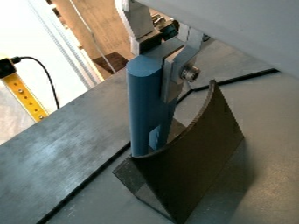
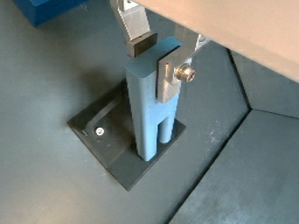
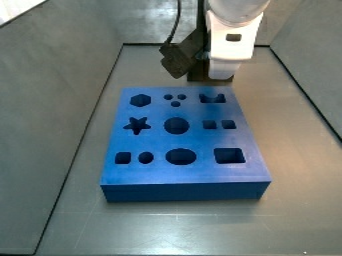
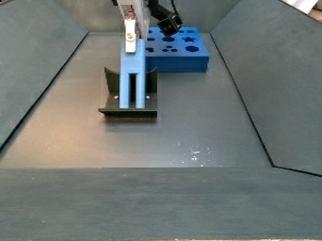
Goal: Pick up the square-circle object. Move up. Place the square-circle object on the fixture. Regrasp the square-circle object. Rotate the square-circle object. Move to above the board. Insert the square-circle object.
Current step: Rotate the square-circle object.
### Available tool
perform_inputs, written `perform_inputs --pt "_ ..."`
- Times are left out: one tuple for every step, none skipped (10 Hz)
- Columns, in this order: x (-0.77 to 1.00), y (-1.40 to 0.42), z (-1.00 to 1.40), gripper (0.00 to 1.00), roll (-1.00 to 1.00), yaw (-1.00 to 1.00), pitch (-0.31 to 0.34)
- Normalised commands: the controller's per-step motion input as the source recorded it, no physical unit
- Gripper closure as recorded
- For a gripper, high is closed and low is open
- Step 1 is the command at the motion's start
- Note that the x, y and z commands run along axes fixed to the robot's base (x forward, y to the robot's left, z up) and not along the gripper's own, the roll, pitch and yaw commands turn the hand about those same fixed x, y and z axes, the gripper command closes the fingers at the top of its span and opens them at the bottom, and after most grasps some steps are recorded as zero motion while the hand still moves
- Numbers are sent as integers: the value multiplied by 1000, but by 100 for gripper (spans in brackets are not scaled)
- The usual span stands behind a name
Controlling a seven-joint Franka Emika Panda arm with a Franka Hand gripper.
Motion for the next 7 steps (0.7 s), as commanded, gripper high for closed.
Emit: perform_inputs --pt "-1000 359 907 100 0 0 0" --pt "-1000 355 907 100 -18 -1 -12" --pt "-1000 327 890 100 -72 -14 -41" --pt "-1000 282 867 100 -109 -32 -57" --pt "-1000 263 848 100 -130 -45 -56" --pt "-1000 244 821 100 -153 -65 -49" --pt "-1000 232 807 100 -153 -73 -42"
